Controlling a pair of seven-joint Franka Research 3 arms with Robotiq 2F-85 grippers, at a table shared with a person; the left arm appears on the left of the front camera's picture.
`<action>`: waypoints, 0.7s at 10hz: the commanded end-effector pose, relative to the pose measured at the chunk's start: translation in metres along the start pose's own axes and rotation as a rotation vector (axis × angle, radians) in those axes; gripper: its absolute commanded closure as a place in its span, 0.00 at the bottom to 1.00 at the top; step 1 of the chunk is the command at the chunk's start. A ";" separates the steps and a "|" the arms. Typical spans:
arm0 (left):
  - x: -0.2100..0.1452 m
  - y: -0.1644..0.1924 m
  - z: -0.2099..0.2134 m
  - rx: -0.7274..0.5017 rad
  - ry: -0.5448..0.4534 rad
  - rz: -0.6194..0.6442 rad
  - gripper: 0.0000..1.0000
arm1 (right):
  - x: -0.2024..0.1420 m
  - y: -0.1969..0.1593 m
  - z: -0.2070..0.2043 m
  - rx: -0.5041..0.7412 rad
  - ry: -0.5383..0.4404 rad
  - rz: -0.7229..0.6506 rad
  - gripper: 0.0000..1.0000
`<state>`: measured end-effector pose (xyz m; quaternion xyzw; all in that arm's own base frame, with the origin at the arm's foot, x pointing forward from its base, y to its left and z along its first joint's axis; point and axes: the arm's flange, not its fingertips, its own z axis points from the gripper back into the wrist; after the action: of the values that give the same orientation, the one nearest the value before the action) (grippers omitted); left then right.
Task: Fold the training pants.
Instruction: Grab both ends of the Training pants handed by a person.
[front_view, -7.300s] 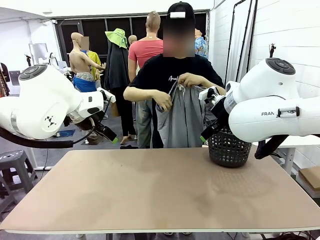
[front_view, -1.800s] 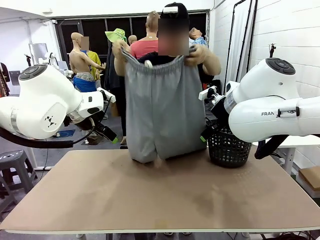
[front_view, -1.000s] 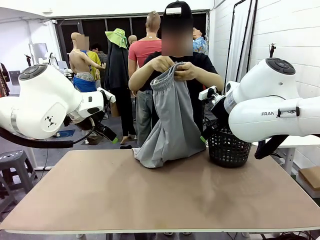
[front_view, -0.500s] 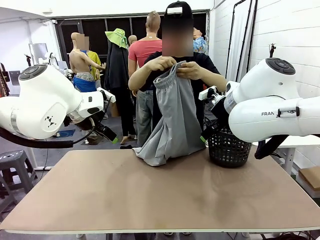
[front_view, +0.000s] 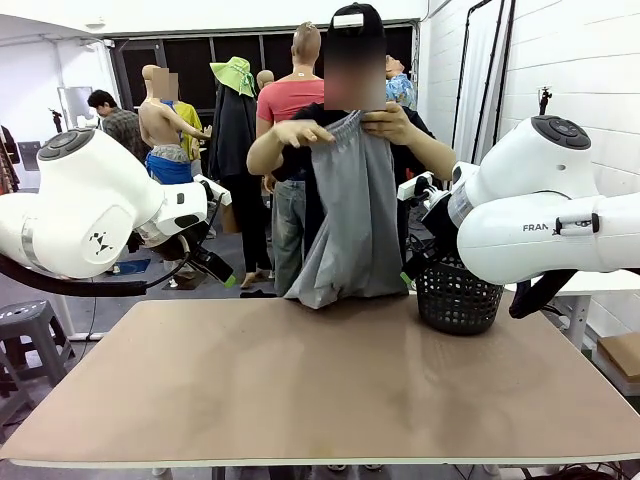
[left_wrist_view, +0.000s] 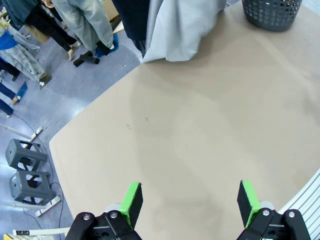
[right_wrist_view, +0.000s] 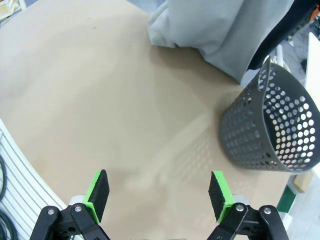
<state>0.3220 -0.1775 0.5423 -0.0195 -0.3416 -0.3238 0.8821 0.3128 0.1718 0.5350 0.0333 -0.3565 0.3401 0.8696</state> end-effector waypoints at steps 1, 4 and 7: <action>0.000 0.000 0.001 0.001 -0.002 0.000 0.00 | 0.000 0.000 0.000 0.008 -0.002 -0.005 0.00; 0.000 0.000 0.001 0.001 -0.002 0.000 0.00 | 0.000 0.000 0.000 0.008 -0.002 -0.005 0.00; 0.000 0.000 0.001 0.001 -0.002 0.000 0.00 | 0.000 0.000 0.000 0.008 -0.002 -0.005 0.00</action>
<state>0.3220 -0.1775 0.5423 -0.0195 -0.3416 -0.3238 0.8821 0.3128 0.1718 0.5350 0.0334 -0.3565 0.3401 0.8696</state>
